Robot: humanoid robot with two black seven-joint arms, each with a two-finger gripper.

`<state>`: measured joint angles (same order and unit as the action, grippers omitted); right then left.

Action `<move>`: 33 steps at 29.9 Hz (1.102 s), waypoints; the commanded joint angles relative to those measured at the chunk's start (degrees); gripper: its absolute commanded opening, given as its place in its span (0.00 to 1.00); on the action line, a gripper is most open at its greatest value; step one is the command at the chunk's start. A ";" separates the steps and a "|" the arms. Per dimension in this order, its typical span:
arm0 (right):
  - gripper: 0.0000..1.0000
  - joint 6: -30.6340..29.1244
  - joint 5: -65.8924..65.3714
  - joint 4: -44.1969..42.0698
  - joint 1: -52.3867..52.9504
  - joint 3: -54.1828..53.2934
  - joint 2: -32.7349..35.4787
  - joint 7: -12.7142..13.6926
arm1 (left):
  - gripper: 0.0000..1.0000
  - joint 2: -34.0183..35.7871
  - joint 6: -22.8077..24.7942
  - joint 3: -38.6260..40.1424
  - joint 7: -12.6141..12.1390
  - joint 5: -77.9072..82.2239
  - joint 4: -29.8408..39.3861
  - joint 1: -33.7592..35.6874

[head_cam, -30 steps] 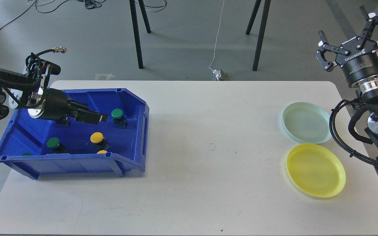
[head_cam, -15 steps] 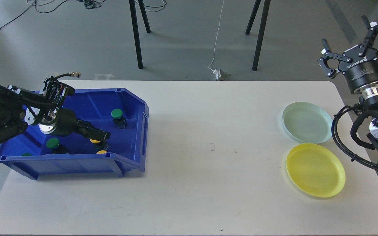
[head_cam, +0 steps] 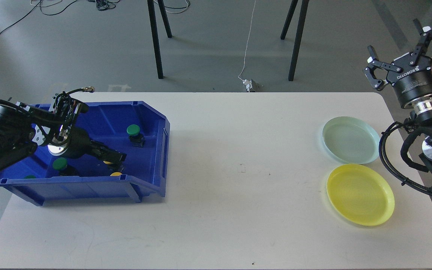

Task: Pass button and place on color plate
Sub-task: 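Grasp a yellow-capped button in the bin with the left gripper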

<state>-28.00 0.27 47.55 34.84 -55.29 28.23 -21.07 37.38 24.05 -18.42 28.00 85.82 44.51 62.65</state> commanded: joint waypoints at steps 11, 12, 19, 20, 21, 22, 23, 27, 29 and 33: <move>0.99 0.00 0.00 -0.09 -0.91 0.00 -0.01 -0.03 | 0.94 -1.43 -0.06 -0.03 0.00 -0.04 -1.80 -1.04; 0.99 0.00 0.00 -0.09 -1.00 0.00 -0.01 -0.03 | 0.93 -1.60 0.03 0.05 0.00 -0.04 -1.80 -1.04; 0.99 0.00 0.09 0.00 -1.62 -0.17 0.08 -0.03 | 0.89 -2.57 0.03 0.05 0.00 -0.21 -3.73 -1.57; 0.99 0.00 0.09 -0.09 -1.62 -0.17 0.08 -0.03 | 0.88 -2.75 0.03 0.05 0.00 -0.30 -3.82 -1.65; 0.99 0.00 0.09 -0.09 -1.62 -0.17 0.08 -0.03 | 0.86 -2.92 0.03 0.05 0.00 -0.21 -3.82 -1.74; 0.99 0.00 0.09 0.00 -1.62 -0.17 0.08 -0.03 | 0.83 -2.92 0.03 0.05 0.00 -0.21 -3.82 -1.74; 0.99 0.00 0.09 0.00 -1.62 -0.17 0.08 -0.03 | 0.79 -2.92 0.03 0.05 0.00 -0.13 -3.82 -1.74; 0.99 0.00 0.09 0.00 -1.97 -0.17 0.08 -0.03 | 0.62 -2.92 -0.06 -0.03 0.00 0.05 -3.82 -1.83; 0.99 0.00 0.09 0.00 -1.97 -0.17 0.08 -0.03 | 0.59 -2.84 -0.14 -0.03 0.00 0.05 -3.82 -1.92; 0.99 0.00 0.09 -0.09 -1.97 -0.17 0.08 -0.03 | 0.53 -2.92 -0.32 -0.03 0.00 -0.04 -3.82 -1.92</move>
<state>-28.00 0.35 47.53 32.88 -55.46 28.31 -21.11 34.47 23.84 -18.45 28.00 85.85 40.69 60.77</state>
